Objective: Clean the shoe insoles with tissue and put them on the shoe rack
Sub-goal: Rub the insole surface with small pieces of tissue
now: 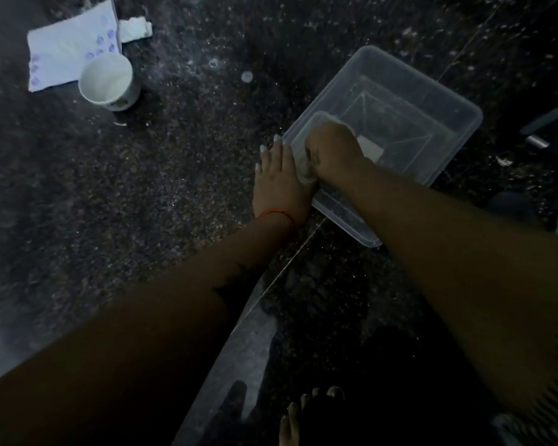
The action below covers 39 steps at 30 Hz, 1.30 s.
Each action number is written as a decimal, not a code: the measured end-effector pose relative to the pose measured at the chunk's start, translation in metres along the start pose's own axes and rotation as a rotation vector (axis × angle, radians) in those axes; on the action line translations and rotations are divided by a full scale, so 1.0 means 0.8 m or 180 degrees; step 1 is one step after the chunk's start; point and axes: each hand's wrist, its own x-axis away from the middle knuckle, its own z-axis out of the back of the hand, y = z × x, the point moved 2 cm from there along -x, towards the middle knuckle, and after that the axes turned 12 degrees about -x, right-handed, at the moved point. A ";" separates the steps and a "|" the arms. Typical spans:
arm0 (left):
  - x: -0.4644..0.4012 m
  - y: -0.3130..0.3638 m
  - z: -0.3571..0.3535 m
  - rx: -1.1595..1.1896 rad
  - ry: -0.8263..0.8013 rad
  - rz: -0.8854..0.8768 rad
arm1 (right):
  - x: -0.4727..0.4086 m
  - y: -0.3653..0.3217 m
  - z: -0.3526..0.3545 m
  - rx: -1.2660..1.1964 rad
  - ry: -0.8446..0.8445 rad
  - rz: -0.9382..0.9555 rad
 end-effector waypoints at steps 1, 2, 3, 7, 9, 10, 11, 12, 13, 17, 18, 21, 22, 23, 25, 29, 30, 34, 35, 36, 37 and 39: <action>0.000 0.000 -0.001 -0.0001 0.0008 -0.0005 | -0.002 -0.001 0.002 -0.0049 -0.0009 -0.0022; -0.001 -0.001 -0.001 -0.0005 0.0018 -0.0010 | -0.003 -0.001 0.003 -0.0121 -0.0052 -0.0051; -0.001 -0.001 -0.001 -0.0012 0.0021 -0.0015 | 0.000 0.000 0.003 -0.0253 -0.0068 -0.0063; 0.002 0.003 0.003 -0.0043 0.0024 -0.0055 | 0.024 0.015 0.001 -0.0946 0.0684 0.0473; 0.007 0.009 0.008 0.0015 0.0196 -0.0066 | 0.044 0.023 0.008 -0.1340 0.1243 0.0662; 0.011 0.016 0.012 0.0075 0.0351 -0.0100 | 0.054 0.030 0.012 -0.1522 0.1472 0.0702; 0.016 0.026 0.016 0.0158 0.0524 -0.0170 | 0.065 0.036 0.019 -0.1699 0.1675 0.0684; 0.023 0.039 0.021 0.0279 0.0712 -0.0275 | 0.078 0.046 0.027 -0.1868 0.1852 0.0612; 0.029 0.053 0.025 0.0431 0.0882 -0.0397 | 0.090 0.058 0.034 -0.2032 0.1998 0.0495; 0.064 0.124 0.030 0.0995 0.1106 -0.0880 | 0.153 0.118 0.049 -0.2736 0.2267 -0.0166; 0.074 0.139 0.027 0.1141 0.1037 -0.0922 | 0.169 0.132 0.048 -0.2897 0.2315 -0.0374; 0.112 0.179 0.005 0.1619 0.0684 -0.0798 | 0.220 0.180 0.026 -0.3382 0.2433 -0.1058; 0.124 0.188 -0.007 0.1691 0.0536 -0.0667 | 0.233 0.194 0.013 -0.3592 0.2404 -0.1289; 0.132 0.193 -0.021 0.1726 0.0361 -0.0518 | 0.242 0.205 -0.002 -0.3739 0.2322 -0.1525; 0.143 0.197 -0.053 0.1727 -0.0064 -0.0180 | 0.260 0.223 -0.037 -0.3848 0.2045 -0.1915; 0.139 0.187 -0.099 0.1884 -0.0764 0.0551 | 0.282 0.222 -0.090 -0.3876 0.1575 -0.2042; 0.136 0.185 -0.108 0.2025 -0.0911 0.0673 | 0.284 0.218 -0.098 -0.3859 0.1513 -0.1995; 0.120 0.180 -0.137 0.2475 -0.1320 0.1018 | 0.279 0.212 -0.107 -0.3932 0.1457 -0.1963; 0.115 0.178 -0.147 0.2549 -0.1348 0.1083 | 0.278 0.212 -0.106 -0.3979 0.1456 -0.1985; 0.107 0.174 -0.163 0.2606 -0.1350 0.1127 | 0.278 0.212 -0.104 -0.4025 0.1443 -0.2003; 0.101 0.172 -0.172 0.2650 -0.1358 0.1152 | 0.279 0.212 -0.103 -0.4081 0.1433 -0.2009; 0.107 0.177 -0.152 0.2770 -0.1389 0.1193 | 0.284 0.213 -0.100 -0.4239 0.1461 -0.2000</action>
